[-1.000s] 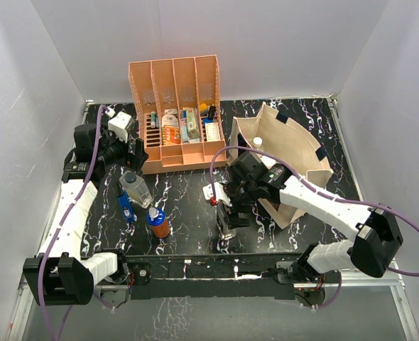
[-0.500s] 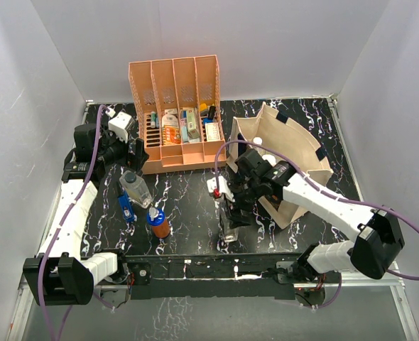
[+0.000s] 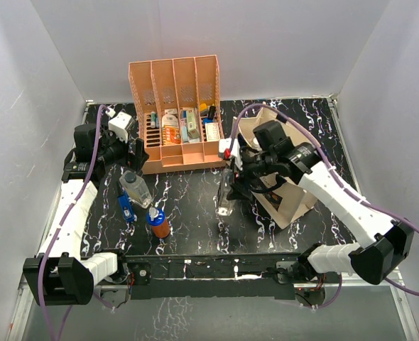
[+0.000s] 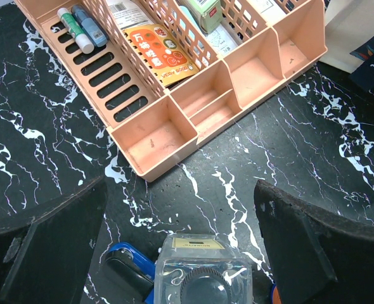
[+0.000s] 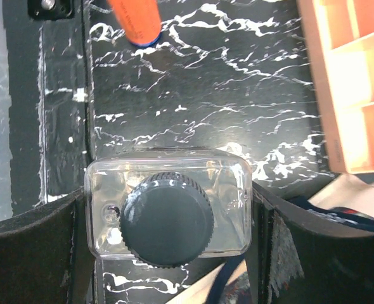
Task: Place the personal care products into the canvas bag
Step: Pick up the care product from the center of the board, then place the care product in the canvas bag.
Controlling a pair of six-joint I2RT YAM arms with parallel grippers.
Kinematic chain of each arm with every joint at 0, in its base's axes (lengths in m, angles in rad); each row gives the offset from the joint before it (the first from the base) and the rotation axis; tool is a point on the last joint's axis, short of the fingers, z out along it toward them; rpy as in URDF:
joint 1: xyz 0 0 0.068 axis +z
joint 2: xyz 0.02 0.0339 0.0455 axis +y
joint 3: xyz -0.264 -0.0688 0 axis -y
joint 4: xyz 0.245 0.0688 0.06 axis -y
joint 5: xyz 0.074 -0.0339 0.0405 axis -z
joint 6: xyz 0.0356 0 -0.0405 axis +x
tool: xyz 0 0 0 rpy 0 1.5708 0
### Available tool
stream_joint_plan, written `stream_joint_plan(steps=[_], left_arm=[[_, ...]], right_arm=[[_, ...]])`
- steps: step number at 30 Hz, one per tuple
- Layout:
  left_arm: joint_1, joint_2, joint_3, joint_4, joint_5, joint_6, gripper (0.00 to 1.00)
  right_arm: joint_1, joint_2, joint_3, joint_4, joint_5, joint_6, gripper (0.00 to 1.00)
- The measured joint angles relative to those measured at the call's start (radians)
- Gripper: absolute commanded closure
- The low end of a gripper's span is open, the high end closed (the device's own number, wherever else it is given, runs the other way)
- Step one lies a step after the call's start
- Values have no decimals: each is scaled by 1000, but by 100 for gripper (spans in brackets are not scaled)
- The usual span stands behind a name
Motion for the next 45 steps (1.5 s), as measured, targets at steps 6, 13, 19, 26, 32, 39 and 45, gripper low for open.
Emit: stream_joint_plan(steps=[6,13,19,26,32,39,45], left_arm=[[0,0,0,0,1,0,3],[0,0,0,0,4,0,3],[0,0,0,0,6,0,3],[0,0,0,0,19,0,3],[0,-2,0,0,27,0,3],[0,-2,0,0,32,0,3],[0,-2,0,0,37,-1,3]], right_arm=[[-26,0,207,-58,50,53,92],[-97,0,448,-66,140,161,92],[-255,4,587,-66,227,272,92],[-365,0,590,-58,405,306,92],[-407,-27,420,-51,455,305,92],[-451,-56,237,-53,455,285,92],[-462,-131,158,-59,447,242,92]])
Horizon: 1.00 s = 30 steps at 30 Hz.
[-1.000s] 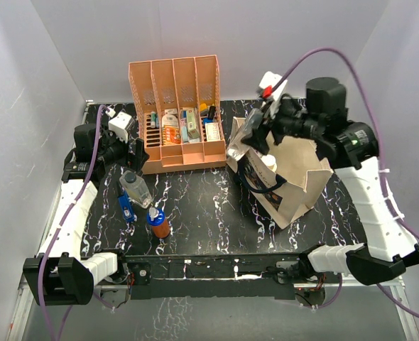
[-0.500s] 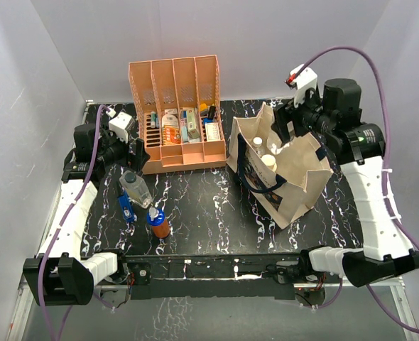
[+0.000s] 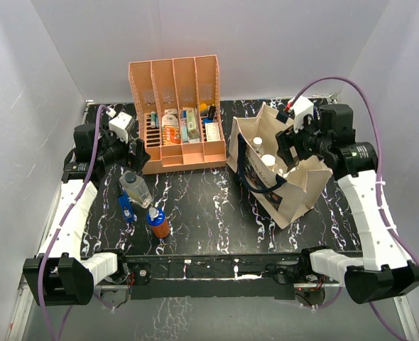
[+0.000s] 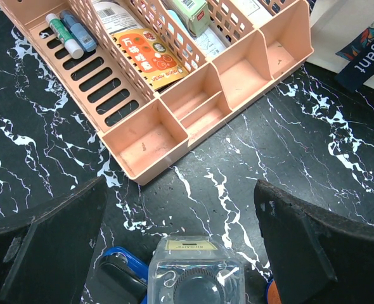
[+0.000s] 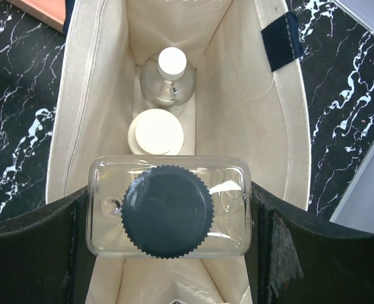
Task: Place the personal care products into the canvas bag
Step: Place the care product in the canvas bag.
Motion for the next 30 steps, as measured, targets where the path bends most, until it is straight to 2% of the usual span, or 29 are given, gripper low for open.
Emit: stream_joint_plan(steps=[10,30], left_arm=[[0,0,0,0,6,0,3],[0,-5,-6,0,21,-1,3]], right_arm=[[-2,-19,-128,17,-50,-35,92],[-9,64,-406,329,-124,-68,92]])
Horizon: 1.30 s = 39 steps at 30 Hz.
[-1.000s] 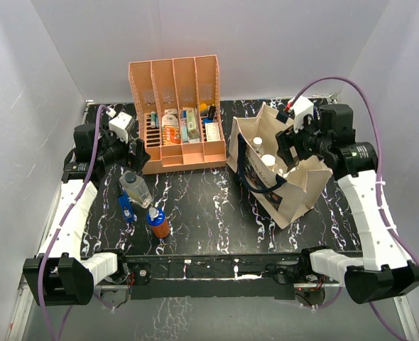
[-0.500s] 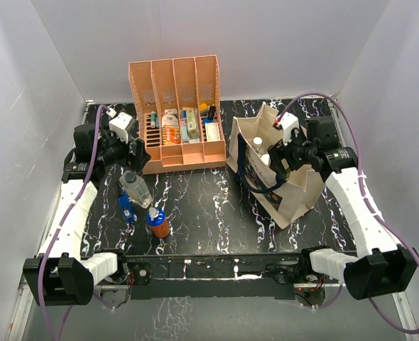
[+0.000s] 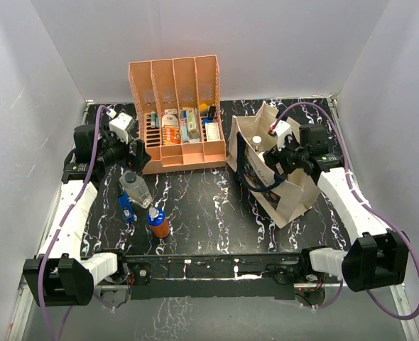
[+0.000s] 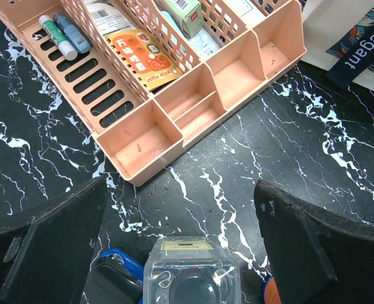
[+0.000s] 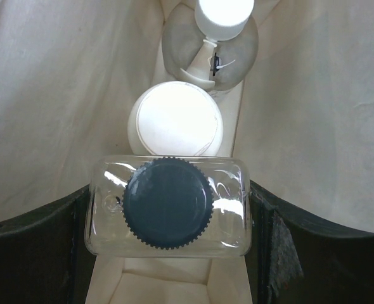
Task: Place the personal care products into the canvas bag
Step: Place the care product in the canvas bag.
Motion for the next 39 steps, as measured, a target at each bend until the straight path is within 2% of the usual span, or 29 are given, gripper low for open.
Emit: stream_joint_plan(steps=[11,25,30,39], left_arm=[[0,0,0,0,0,-2,3],[0,0,0,0,2,-2,3],[0,-2,0,0,3,-2,3],[0,-2,0,0,3,-2,3]], right_arm=[[0,44,-24,116,-61,1,92],[0,110,-28,114,-23,-3,92],[0,114,-43,134,-22,1,84],[0,115,-59,173,-14,30,60]])
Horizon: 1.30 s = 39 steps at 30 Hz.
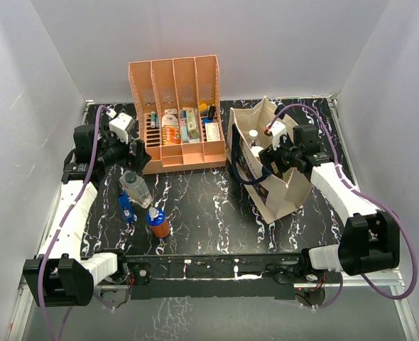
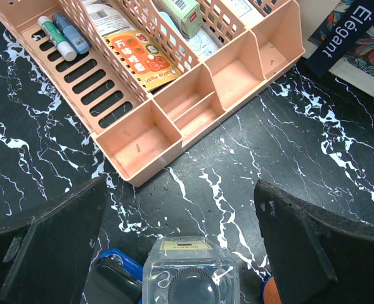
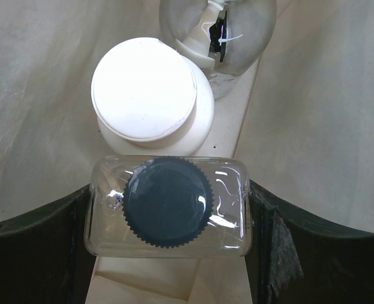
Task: Place the personal care products into the canvas bag
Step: Place the care product in the canvas bag.
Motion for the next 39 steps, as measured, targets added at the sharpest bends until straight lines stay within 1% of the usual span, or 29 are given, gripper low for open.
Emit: stream_joint_plan(steps=[3,4,5,13,20,25,34,39], left_arm=[[0,0,0,0,0,0,3],[0,0,0,0,0,0,3],[0,0,0,0,0,0,3],[0,0,0,0,0,1,3],[0,-3,0,-1,0,3,3],[0,-5,0,-1,0,4,3],[0,-5,0,-3,-1,6,3],[0,-5,9,-33,-17,21,3]], right_arm=[[0,0,0,0,2,3,54],[0,0,0,0,3,5,41],[0,0,0,0,3,5,35],[0,0,9,-16,7,5,22],[0,1,42,-64,16,9,15],[1,1,135,-55,15,13,10],[1,0,222,-62,7,24,9],[2,-3,285,-89,4,29,9]])
